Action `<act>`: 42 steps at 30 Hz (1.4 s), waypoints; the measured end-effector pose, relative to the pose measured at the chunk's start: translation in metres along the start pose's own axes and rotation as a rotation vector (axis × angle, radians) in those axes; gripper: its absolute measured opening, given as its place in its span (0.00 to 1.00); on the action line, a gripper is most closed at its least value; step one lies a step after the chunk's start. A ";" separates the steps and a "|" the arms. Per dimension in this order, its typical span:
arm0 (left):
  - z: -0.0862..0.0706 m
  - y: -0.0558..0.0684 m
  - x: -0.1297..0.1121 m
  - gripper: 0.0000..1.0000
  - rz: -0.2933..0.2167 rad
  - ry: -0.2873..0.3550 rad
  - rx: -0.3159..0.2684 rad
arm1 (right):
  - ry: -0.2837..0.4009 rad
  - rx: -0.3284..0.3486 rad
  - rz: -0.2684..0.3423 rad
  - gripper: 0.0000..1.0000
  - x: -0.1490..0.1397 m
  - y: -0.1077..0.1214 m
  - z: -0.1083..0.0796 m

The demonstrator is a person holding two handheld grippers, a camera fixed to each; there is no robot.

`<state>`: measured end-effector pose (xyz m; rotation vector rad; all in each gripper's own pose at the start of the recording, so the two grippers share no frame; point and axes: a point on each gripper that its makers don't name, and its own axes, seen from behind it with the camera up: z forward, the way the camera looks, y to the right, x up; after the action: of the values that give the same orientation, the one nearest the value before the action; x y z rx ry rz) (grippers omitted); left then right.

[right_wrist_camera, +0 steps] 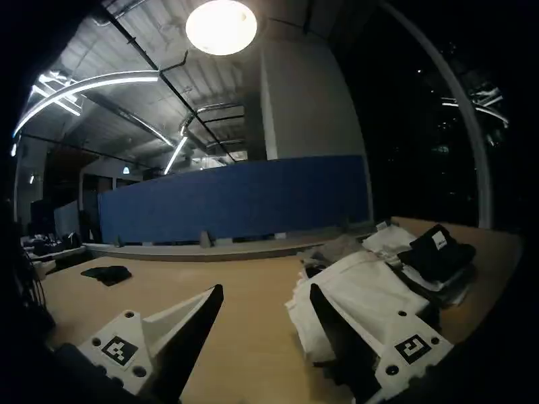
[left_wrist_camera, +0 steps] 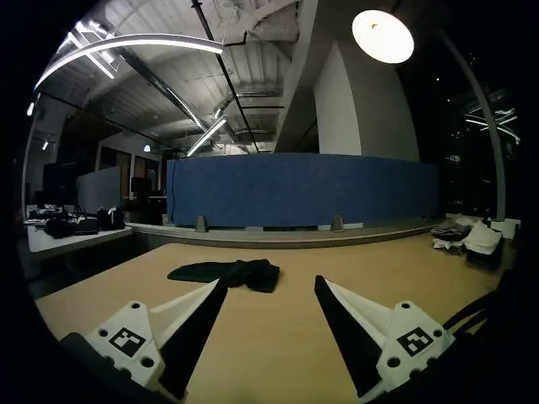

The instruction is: Fold towel

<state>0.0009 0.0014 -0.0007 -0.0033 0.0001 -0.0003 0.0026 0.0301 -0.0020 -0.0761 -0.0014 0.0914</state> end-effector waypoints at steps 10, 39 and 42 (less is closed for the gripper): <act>0.000 0.000 0.000 0.96 0.000 0.000 0.000 | 0.008 -0.022 -0.091 1.00 -0.005 -0.011 -0.001; 0.000 0.001 0.000 0.96 0.000 0.000 0.000 | 0.006 -0.006 -0.092 1.00 -0.004 -0.013 -0.001; 0.001 0.002 0.000 0.96 0.000 0.000 0.000 | 0.006 -0.006 -0.092 1.00 -0.004 -0.013 -0.001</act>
<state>0.0004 0.0030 -0.0001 -0.0035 0.0002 -0.0004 -0.0005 0.0170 -0.0021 -0.0823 0.0003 -0.0012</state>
